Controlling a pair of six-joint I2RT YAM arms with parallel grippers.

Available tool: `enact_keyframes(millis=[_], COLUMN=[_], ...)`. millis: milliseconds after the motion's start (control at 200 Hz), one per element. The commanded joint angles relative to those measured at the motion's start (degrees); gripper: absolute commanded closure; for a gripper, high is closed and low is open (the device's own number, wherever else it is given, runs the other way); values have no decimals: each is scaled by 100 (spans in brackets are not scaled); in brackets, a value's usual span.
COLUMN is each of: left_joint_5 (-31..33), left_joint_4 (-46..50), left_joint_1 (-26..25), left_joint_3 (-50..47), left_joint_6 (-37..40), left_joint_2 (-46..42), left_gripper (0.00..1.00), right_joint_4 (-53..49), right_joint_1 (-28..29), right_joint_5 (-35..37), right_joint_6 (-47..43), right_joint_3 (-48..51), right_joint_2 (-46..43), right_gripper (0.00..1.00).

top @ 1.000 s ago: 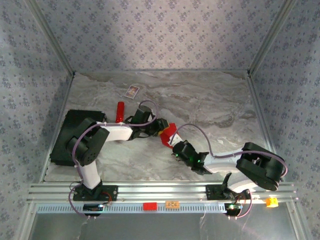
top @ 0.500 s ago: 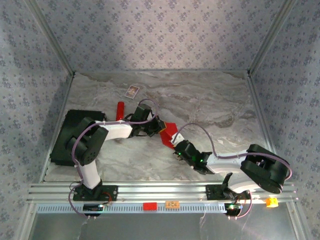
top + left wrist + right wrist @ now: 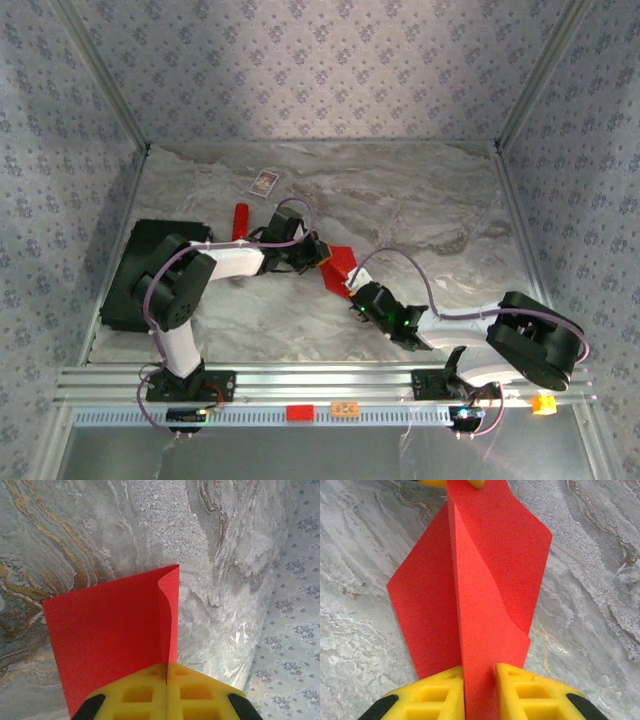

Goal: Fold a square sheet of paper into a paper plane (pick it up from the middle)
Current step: Fourth fold the wing at the center of the table.

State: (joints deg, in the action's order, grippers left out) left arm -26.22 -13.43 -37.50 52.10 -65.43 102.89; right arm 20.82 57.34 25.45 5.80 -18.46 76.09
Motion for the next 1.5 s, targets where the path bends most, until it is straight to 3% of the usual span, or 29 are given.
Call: enact_keyframes(millis=[0, 535, 820, 939, 1009, 1204, 1499], left_joint_5=[-119, -113, 88, 435, 608, 754, 690], left_joint_4=[4, -34, 74, 312, 415, 543, 535], left_joint_1=[32, 28, 44, 51, 64, 125, 127], left_joint_3=[160, 152, 95, 1, -68, -151, -119], left_joint_6=[67, 61, 198, 351, 422, 496, 474], left_joint_2=[54, 47, -250, -570, -750, -963, -903], left_gripper=[99, 97, 75, 58, 53, 49, 49], right_joint_4=[-107, -60, 300, 523, 626, 715, 724], right_joint_1=[-30, -59, -276, -511, -709, -1043, -1260], right_joint_5=[14, -119, -666, -1255, -1693, -2280, -2608], right_joint_6=[96, 157, 504, 673, 822, 1146, 1479], right_joint_3=[66, 50, 69, 124, 170, 193, 113], right_joint_2=[-82, -36, 45, -10, -32, 53, 334], right_gripper=[77, 90, 99, 99, 99, 100, 100])
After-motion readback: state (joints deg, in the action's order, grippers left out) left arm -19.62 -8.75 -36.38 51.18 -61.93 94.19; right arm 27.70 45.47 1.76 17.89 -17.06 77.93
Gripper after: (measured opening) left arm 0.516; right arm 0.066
